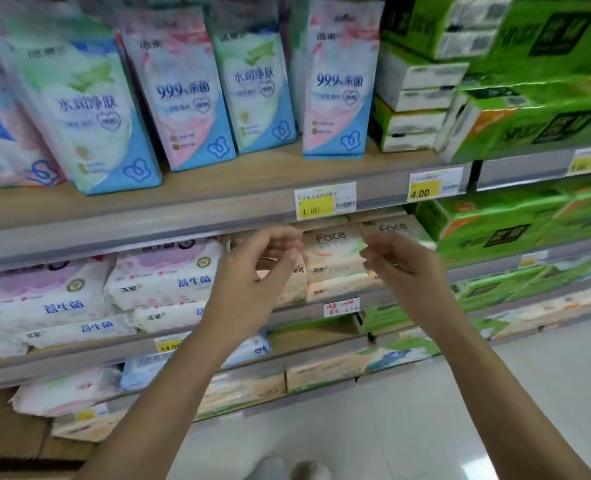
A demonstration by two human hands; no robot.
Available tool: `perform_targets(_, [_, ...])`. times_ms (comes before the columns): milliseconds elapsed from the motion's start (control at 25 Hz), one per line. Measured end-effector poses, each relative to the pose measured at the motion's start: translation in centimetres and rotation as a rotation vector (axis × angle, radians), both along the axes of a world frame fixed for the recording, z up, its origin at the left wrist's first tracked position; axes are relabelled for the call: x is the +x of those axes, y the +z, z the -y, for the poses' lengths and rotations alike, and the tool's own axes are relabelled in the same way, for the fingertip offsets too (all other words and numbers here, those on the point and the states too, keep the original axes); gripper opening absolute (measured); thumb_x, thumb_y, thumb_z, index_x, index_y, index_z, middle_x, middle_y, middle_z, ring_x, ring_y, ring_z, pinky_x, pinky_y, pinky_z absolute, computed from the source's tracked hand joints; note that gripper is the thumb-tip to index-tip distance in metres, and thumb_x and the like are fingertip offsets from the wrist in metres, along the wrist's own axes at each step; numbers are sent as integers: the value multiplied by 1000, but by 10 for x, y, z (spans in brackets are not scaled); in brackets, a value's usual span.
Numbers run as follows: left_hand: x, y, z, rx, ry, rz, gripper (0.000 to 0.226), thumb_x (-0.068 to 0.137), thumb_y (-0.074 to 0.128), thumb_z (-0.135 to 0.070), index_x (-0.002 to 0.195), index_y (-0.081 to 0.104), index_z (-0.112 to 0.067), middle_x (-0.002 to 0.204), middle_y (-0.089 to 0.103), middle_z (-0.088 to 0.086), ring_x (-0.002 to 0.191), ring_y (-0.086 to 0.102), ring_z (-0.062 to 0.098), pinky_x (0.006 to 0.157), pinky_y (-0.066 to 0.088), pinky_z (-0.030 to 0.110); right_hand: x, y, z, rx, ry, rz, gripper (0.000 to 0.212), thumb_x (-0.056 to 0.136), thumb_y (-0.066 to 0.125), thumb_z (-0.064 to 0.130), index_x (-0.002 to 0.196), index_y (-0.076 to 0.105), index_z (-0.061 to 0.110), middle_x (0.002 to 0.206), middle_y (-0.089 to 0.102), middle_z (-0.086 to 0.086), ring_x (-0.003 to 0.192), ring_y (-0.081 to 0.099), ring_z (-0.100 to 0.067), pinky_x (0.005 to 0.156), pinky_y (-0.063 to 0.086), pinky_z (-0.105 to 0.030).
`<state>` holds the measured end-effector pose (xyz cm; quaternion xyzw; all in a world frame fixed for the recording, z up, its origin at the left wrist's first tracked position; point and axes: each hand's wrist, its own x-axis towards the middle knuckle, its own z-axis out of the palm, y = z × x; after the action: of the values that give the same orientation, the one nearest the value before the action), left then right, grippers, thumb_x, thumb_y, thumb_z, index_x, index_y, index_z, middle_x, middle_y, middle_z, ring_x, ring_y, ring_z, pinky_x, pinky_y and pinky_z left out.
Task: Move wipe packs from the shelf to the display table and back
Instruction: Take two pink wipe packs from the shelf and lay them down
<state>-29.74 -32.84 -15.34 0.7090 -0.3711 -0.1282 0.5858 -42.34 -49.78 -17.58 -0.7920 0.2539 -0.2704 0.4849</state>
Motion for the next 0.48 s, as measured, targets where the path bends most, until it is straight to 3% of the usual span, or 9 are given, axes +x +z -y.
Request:
perform_targets(200, [38, 66, 54, -162, 75, 247, 24, 85, 59, -16, 106, 60, -26, 107, 63, -4, 95, 60, 5, 84, 49, 20, 33, 59, 19, -80, -56, 233, 21, 89, 58, 2, 96, 63, 21, 86, 67, 8, 78, 63, -6, 71, 49, -15])
perform_targets(320, [64, 88, 96, 0, 197, 331, 43, 85, 63, -19, 127, 52, -17, 123, 50, -1, 113, 52, 13, 99, 44, 33, 56, 78, 27, -100, -128, 255, 24, 89, 56, 5, 104, 60, 23, 90, 64, 17, 80, 59, 5, 70, 46, -8])
perform_targets(400, [73, 91, 118, 113, 209, 331, 57, 85, 63, -21, 137, 41, -11, 136, 43, 5, 126, 42, 18, 107, 33, 28, 66, 83, 30, -113, -140, 223, 28, 90, 55, 7, 113, 57, 23, 92, 60, 20, 80, 56, 16, 68, 43, -2])
perform_targets(480, [75, 86, 132, 153, 206, 357, 54, 82, 66, -23, 129, 45, -8, 132, 45, 8, 116, 43, 18, 95, 33, 17, 72, 85, 31, -129, -151, 148, 41, 91, 55, 10, 130, 49, 17, 102, 61, 12, 78, 54, 17, 61, 39, 2])
